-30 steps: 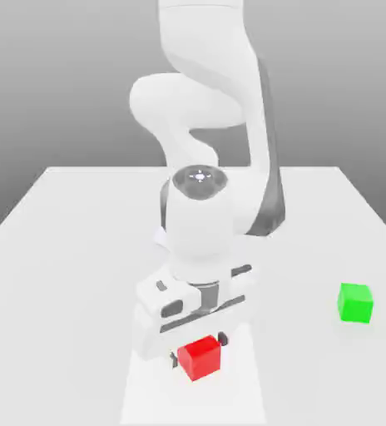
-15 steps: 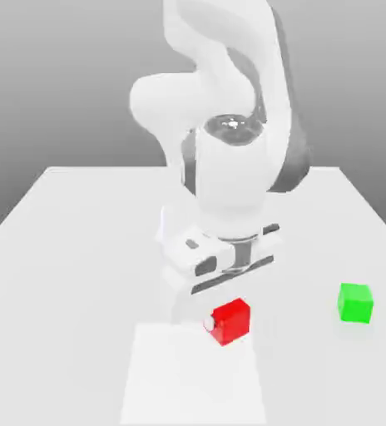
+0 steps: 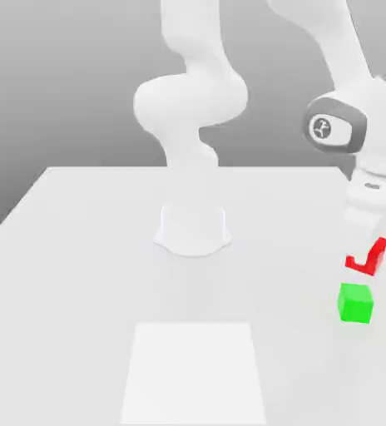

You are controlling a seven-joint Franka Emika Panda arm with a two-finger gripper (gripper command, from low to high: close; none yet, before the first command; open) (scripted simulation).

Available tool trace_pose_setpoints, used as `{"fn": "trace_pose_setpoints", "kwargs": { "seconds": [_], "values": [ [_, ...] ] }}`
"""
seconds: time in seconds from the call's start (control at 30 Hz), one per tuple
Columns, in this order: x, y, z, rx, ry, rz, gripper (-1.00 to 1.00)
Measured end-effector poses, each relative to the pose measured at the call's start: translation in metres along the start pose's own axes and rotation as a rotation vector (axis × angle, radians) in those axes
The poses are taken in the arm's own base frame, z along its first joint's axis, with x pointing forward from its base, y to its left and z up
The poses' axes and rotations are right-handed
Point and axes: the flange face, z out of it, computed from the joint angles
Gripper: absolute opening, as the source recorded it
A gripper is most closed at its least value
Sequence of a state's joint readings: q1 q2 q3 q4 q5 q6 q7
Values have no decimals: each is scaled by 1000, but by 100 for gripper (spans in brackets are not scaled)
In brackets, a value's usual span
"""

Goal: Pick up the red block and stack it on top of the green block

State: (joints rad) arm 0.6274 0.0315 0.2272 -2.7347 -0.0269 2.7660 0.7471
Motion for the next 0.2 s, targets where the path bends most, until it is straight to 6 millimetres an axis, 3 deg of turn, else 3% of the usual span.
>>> {"fn": "trace_pose_setpoints", "kwargs": {
  "seconds": [0.07,0.1,0.2],
  "values": [
    [-1,0,21,0,-1,1,-100],
    [-2,1,28,1,-1,0,100],
    [-2,1,28,1,-1,0,100]
  ]
}}
